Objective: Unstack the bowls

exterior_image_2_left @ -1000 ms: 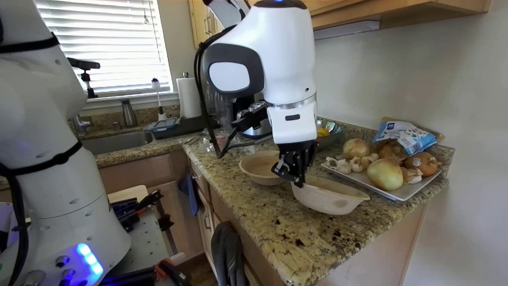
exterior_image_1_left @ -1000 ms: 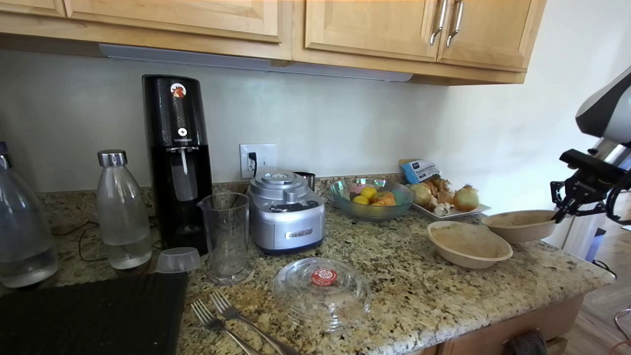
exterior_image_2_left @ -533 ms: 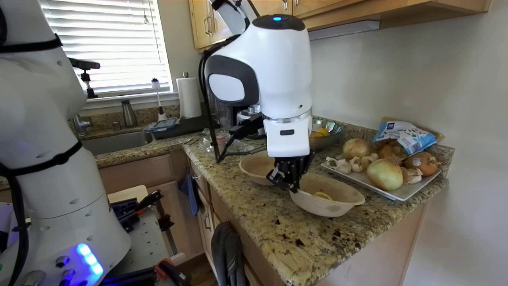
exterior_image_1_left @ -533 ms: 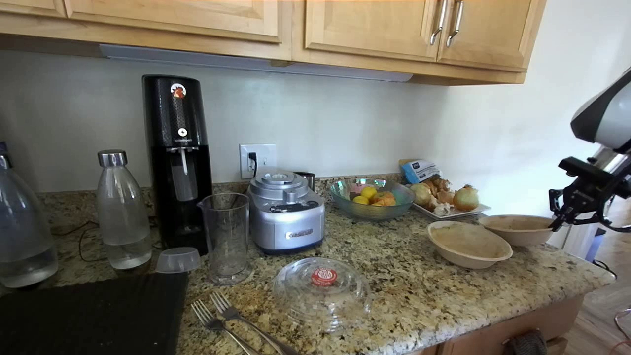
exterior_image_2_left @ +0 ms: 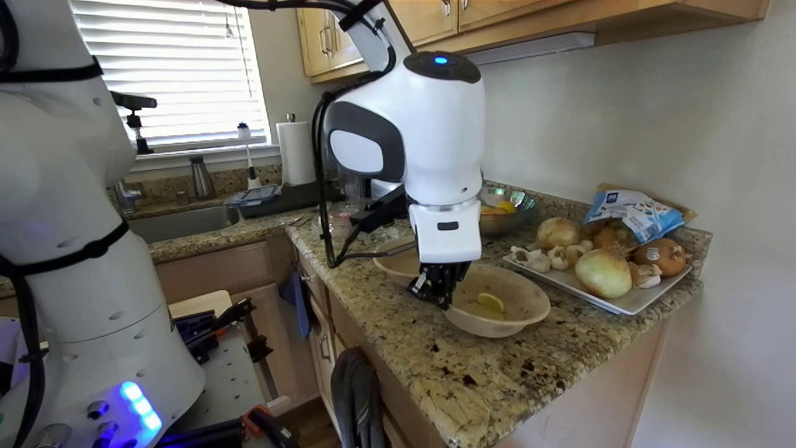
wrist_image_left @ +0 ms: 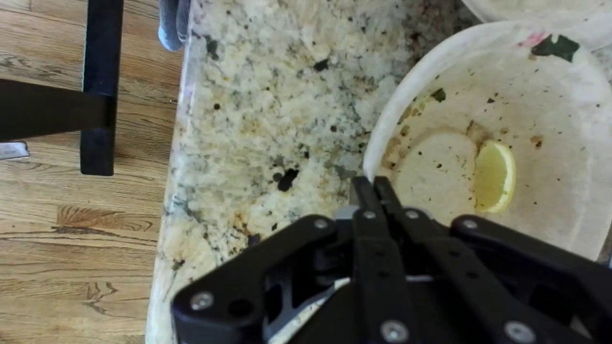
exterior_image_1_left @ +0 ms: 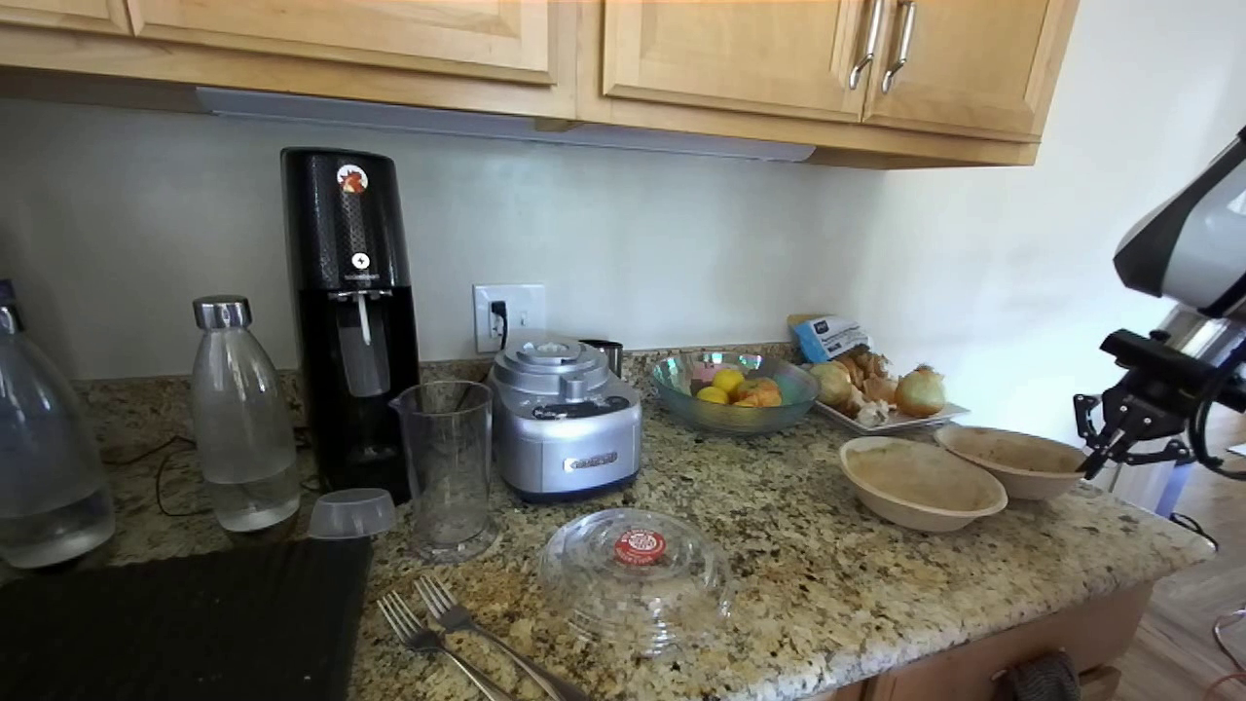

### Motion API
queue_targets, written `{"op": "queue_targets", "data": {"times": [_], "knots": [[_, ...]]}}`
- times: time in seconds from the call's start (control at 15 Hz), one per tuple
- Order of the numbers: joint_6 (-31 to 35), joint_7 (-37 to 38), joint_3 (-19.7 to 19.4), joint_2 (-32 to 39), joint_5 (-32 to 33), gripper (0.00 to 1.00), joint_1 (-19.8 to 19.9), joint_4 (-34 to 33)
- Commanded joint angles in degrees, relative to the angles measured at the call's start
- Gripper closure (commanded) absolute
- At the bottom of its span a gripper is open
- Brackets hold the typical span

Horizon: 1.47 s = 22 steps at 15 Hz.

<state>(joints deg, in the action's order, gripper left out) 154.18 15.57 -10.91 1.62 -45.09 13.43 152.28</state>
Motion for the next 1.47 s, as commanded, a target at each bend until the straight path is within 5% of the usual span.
{"op": "queue_targets", "data": {"times": [0.0,0.13,0.2,0.6,0.93,1.4], "knots": [[0.34,-3.88,0.58,1.9,-2.55,0.98,-0.16,-0.87],[1.1,-5.65,0.88,2.63,-3.56,0.88,-0.12,-1.44],[1.39,-6.38,1.01,2.88,-3.88,0.71,-0.12,-1.7],[3.2,-9.72,1.11,1.25,-4.66,0.37,0.31,-3.44],[-2.71,0.28,-1.56,-1.13,9.76,0.05,0.04,-3.19],[-15.1,10.62,-2.7,-10.22,25.06,0.0,0.75,-3.14]]}}
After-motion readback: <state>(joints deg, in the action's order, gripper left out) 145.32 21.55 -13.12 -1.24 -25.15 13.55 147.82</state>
